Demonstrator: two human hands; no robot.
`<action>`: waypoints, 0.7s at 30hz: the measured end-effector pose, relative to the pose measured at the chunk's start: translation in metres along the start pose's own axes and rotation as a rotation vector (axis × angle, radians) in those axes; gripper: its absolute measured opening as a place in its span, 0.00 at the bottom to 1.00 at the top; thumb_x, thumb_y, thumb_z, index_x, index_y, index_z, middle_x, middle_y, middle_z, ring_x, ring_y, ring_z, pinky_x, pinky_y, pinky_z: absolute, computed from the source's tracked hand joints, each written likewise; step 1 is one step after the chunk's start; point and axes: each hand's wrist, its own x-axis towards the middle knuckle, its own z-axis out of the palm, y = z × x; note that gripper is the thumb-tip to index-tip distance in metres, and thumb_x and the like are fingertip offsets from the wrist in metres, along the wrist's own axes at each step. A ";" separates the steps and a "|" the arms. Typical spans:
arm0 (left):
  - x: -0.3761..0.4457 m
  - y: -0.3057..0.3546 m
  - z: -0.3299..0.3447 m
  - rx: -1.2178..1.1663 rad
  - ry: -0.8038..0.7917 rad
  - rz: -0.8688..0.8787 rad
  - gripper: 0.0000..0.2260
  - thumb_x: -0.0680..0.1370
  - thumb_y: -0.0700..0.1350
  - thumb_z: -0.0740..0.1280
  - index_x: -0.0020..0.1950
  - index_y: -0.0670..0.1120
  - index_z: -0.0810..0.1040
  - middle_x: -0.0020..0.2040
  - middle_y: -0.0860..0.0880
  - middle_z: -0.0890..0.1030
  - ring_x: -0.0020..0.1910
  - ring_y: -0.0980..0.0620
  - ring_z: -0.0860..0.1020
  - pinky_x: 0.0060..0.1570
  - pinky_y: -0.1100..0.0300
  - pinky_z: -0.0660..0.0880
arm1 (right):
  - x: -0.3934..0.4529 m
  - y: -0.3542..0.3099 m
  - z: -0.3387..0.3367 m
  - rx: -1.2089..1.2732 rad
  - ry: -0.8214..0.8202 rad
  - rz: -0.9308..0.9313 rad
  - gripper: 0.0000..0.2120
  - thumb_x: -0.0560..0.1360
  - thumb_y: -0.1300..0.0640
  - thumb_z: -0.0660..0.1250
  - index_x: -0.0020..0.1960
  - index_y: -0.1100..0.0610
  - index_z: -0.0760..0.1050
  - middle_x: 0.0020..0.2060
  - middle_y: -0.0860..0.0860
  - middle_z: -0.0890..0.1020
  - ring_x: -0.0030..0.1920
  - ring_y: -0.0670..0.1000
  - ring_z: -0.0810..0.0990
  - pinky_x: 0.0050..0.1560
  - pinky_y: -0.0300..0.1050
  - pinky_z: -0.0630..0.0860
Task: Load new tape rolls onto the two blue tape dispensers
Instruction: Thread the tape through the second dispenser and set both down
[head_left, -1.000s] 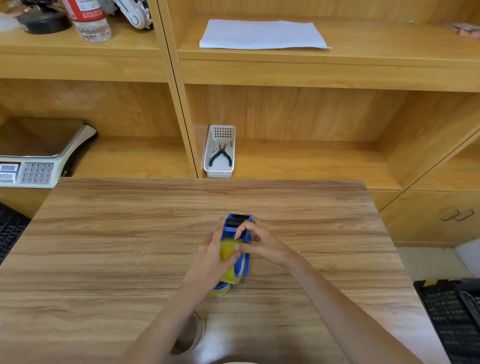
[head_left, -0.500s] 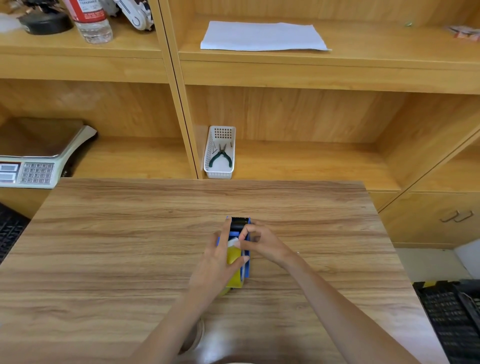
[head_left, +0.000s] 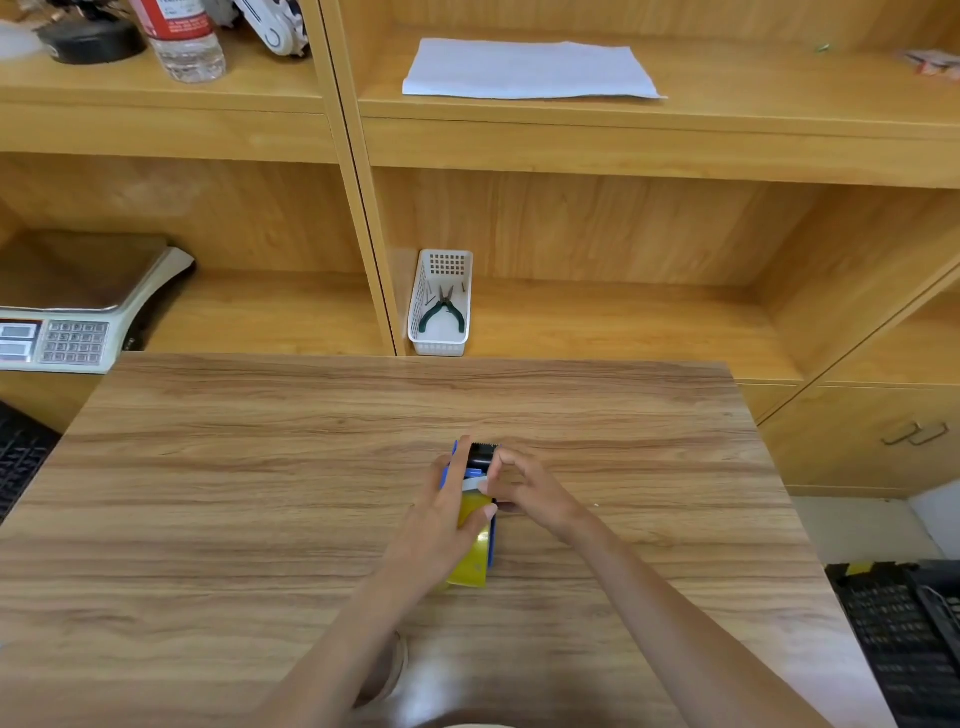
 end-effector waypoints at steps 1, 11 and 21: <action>0.001 0.000 0.000 0.027 -0.005 -0.015 0.36 0.79 0.57 0.62 0.76 0.63 0.39 0.76 0.49 0.56 0.55 0.44 0.76 0.48 0.55 0.72 | 0.001 0.001 0.001 -0.014 -0.002 -0.010 0.10 0.76 0.59 0.70 0.38 0.53 0.71 0.44 0.48 0.75 0.45 0.48 0.75 0.48 0.50 0.76; 0.003 0.001 0.001 0.054 0.007 -0.031 0.32 0.79 0.61 0.58 0.76 0.65 0.42 0.74 0.49 0.59 0.52 0.44 0.77 0.51 0.51 0.75 | 0.002 0.009 0.007 -0.187 0.113 -0.152 0.07 0.76 0.63 0.68 0.41 0.61 0.71 0.40 0.50 0.76 0.44 0.46 0.75 0.49 0.44 0.75; 0.003 0.003 -0.001 0.110 -0.053 -0.061 0.34 0.78 0.60 0.60 0.75 0.66 0.39 0.77 0.49 0.53 0.57 0.39 0.77 0.51 0.47 0.76 | 0.003 0.009 0.018 -0.361 0.182 -0.210 0.09 0.79 0.53 0.62 0.42 0.49 0.65 0.41 0.49 0.73 0.41 0.51 0.72 0.43 0.52 0.72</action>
